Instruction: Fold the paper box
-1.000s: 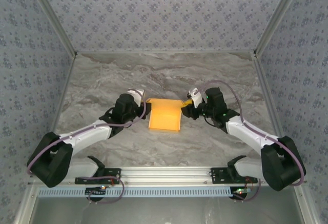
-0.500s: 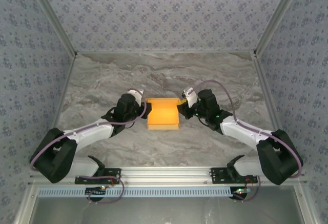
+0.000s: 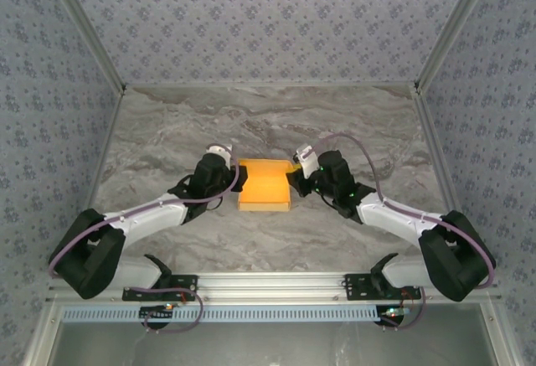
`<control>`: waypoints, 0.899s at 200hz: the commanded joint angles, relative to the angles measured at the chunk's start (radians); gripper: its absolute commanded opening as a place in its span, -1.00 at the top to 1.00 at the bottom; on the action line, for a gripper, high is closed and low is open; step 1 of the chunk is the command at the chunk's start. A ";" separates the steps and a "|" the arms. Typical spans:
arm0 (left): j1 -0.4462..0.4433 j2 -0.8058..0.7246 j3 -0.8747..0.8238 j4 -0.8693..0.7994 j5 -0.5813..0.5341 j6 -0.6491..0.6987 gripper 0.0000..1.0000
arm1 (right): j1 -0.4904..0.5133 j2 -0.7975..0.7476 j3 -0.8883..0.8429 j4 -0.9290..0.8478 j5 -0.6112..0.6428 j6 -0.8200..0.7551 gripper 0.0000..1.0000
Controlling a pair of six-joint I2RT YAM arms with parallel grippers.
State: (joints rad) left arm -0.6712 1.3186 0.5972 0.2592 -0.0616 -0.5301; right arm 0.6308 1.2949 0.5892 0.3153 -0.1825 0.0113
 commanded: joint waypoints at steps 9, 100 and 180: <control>-0.050 0.020 0.074 0.009 0.075 -0.069 0.62 | 0.073 0.007 -0.017 0.046 -0.045 -0.002 0.63; -0.122 -0.047 -0.074 0.094 -0.062 -0.061 0.61 | 0.119 -0.037 -0.098 0.101 0.017 -0.033 0.60; -0.146 -0.165 -0.210 0.195 -0.101 0.048 0.05 | 0.109 -0.161 -0.205 0.108 0.006 -0.110 0.20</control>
State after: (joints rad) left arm -0.8085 1.2232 0.4007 0.4030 -0.1856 -0.5182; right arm 0.7448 1.1889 0.3950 0.4263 -0.1390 -0.0334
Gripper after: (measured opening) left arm 0.418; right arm 0.376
